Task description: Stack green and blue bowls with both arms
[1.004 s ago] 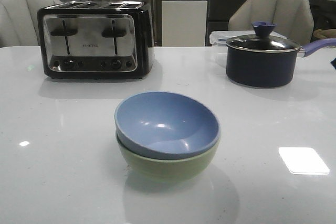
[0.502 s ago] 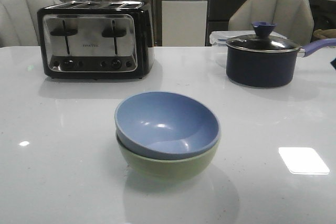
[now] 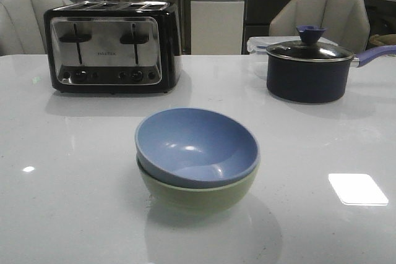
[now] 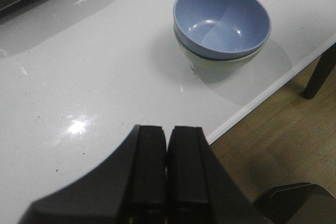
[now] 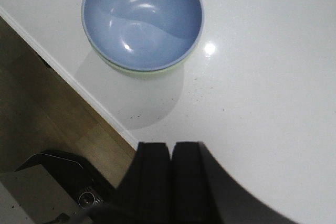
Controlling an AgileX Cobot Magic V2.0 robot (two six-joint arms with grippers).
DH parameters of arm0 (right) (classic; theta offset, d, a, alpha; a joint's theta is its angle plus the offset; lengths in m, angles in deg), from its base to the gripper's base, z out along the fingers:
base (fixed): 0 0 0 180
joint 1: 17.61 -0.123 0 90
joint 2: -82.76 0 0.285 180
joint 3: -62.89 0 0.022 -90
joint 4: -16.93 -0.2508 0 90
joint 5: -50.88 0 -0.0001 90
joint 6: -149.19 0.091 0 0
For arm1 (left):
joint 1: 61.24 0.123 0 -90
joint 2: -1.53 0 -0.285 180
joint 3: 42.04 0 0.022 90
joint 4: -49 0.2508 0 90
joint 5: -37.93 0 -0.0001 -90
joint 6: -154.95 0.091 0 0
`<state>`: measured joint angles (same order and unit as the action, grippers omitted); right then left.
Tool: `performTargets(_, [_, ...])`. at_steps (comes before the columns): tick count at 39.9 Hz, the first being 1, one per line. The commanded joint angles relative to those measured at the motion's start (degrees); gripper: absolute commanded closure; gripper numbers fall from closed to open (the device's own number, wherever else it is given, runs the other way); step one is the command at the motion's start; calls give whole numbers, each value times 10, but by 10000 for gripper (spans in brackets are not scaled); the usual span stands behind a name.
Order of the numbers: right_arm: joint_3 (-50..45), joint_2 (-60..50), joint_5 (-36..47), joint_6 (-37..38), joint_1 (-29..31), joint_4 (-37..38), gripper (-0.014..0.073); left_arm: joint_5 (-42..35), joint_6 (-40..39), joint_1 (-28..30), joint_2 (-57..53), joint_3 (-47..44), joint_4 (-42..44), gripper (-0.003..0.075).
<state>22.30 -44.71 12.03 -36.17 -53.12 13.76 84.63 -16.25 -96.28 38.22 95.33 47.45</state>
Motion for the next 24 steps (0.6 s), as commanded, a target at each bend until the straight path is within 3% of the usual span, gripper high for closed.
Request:
performTargets(1, [16,-3,34,-6,0,-1,539,-36,-1,-3,3,15,-2,627])
performTargets(19, [16,-3,34,-6,0,-1,539,-39,-1,-1,-3,12,-2,627])
performTargets(24, [16,-3,34,-6,0,-1,539,-56,-1,60,-36,-4,-1,627])
